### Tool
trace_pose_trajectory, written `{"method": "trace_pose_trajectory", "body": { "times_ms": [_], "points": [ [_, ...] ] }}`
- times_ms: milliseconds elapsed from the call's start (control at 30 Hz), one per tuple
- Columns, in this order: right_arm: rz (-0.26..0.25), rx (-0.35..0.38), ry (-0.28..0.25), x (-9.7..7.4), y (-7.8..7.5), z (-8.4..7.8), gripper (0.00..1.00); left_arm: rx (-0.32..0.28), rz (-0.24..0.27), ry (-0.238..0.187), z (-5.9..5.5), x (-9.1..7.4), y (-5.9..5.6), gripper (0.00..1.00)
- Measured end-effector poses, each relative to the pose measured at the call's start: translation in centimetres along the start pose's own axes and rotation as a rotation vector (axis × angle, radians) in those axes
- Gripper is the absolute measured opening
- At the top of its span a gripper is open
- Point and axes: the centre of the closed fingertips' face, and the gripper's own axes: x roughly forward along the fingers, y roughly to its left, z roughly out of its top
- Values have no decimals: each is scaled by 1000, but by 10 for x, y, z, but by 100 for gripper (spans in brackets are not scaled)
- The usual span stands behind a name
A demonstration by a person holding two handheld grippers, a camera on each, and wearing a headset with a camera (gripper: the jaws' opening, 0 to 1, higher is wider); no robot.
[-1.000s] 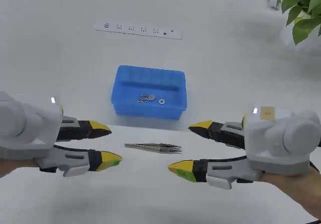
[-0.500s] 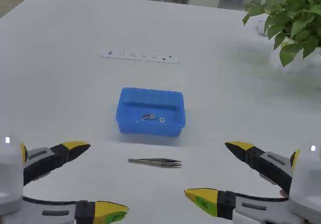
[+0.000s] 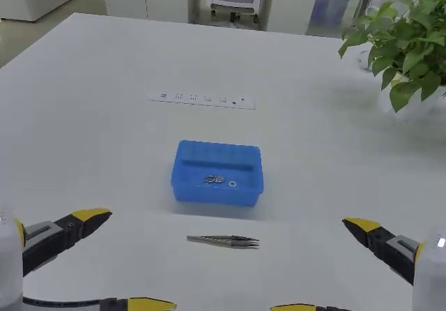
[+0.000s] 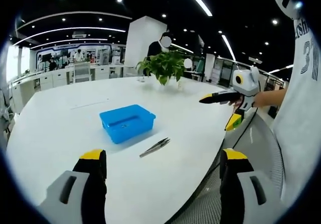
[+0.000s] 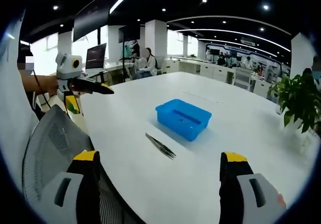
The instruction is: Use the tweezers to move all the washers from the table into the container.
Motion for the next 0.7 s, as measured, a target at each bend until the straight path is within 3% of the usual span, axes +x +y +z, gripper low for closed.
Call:
{"method": "trace_pose_trajectory", "body": {
  "times_ms": [333, 700],
  "points": [
    [-41, -10, -13, -4, -5, 2, 97, 23, -14, 13, 0, 6, -11, 99],
    [-64, -27, 5, 1, -13, 0, 95, 45, 0, 18, 5, 13, -4, 99]
  ]
}}
